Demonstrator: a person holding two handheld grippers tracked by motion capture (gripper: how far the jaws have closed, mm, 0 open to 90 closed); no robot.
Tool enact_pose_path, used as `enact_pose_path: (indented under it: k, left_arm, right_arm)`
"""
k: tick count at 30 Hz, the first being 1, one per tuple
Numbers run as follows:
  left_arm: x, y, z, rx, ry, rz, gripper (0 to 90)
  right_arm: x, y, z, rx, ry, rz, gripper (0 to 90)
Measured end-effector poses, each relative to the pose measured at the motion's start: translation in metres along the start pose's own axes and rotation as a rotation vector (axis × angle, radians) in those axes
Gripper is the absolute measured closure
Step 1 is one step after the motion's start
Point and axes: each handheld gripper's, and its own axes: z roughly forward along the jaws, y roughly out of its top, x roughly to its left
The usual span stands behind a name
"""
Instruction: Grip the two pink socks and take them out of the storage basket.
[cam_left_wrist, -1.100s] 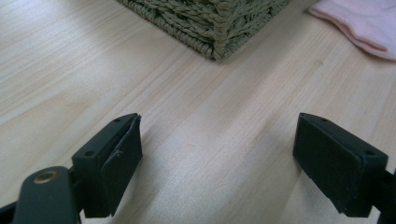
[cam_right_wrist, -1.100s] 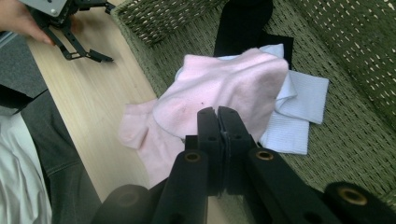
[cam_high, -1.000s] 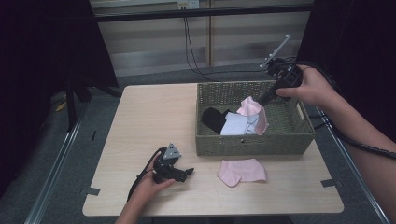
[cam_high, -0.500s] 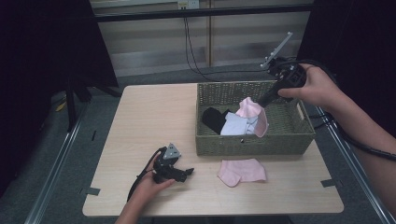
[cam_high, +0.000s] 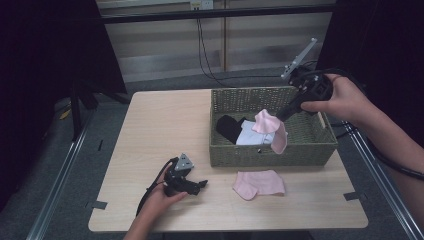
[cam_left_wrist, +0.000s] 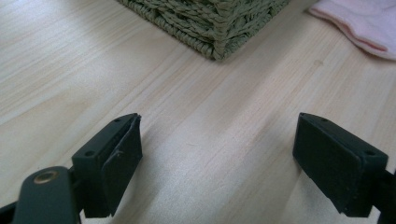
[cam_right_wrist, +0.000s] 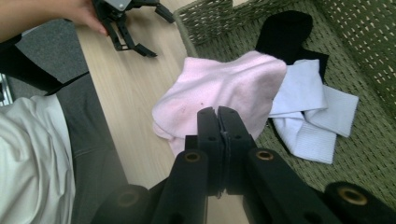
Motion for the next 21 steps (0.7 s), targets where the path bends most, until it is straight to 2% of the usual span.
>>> enact_pose_path:
  k: [7,11,21]
  left_arm:
    - [0.0,0.0,0.0,0.0,0.0,-0.001,15.2]
    - [0.0,0.0,0.0,0.0,0.0,0.0,15.2]
    - [0.0,0.0,0.0,-0.005,0.003,0.0,15.2]
  right_arm:
    - [0.008,-0.006,-0.002,-0.002,0.016,-0.014,88.6]
    - [0.014,-0.01,-0.001,-0.009,0.028,-0.038,88.5]
    - [0.027,-0.019,0.014,-0.013,0.065,-0.079,88.4]
